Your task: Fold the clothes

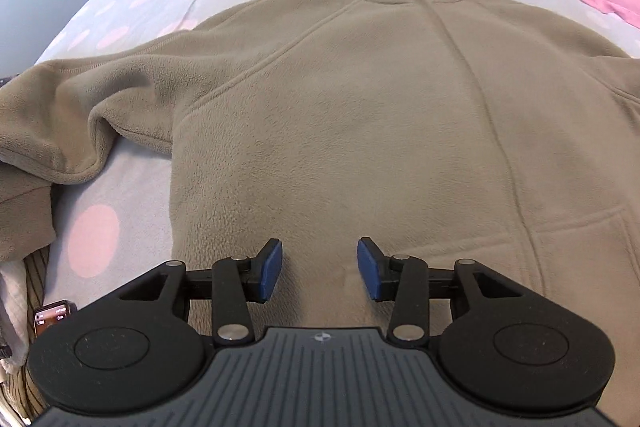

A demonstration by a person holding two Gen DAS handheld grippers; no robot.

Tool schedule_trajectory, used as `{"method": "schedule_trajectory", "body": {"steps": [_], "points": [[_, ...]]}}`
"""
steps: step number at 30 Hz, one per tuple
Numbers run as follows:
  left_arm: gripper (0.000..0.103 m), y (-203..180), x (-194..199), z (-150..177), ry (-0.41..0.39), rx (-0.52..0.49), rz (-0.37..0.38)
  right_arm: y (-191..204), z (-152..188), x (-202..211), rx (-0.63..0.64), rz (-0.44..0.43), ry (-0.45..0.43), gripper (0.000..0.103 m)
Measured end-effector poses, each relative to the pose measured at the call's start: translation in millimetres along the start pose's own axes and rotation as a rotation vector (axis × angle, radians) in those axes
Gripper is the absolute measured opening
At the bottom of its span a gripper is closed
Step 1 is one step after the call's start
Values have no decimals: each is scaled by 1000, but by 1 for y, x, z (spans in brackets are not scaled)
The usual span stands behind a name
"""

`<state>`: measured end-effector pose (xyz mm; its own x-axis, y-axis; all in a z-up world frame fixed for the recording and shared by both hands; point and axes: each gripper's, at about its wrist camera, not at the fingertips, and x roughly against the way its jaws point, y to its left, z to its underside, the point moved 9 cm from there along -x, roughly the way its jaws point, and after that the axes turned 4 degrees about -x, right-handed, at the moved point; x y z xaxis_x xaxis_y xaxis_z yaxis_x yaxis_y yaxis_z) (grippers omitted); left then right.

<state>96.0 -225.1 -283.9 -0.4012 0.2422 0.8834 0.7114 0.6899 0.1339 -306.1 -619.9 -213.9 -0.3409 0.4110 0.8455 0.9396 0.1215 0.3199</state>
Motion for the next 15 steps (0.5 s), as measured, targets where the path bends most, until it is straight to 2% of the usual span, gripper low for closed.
{"method": "schedule_trajectory", "body": {"steps": [4,7,12,15], "points": [[41,3,-13,-3,25,-19,-38,-25,-12,-20,-222,-31,48,62],[43,2,-20,-3,30,-28,-47,-31,-22,-41,-316,-32,61,68],[44,3,-25,-6,21,-20,-52,-33,-28,-70,-413,-18,70,75],[44,3,-27,-8,20,-6,-44,-28,-36,-82,-417,1,50,76]]}}
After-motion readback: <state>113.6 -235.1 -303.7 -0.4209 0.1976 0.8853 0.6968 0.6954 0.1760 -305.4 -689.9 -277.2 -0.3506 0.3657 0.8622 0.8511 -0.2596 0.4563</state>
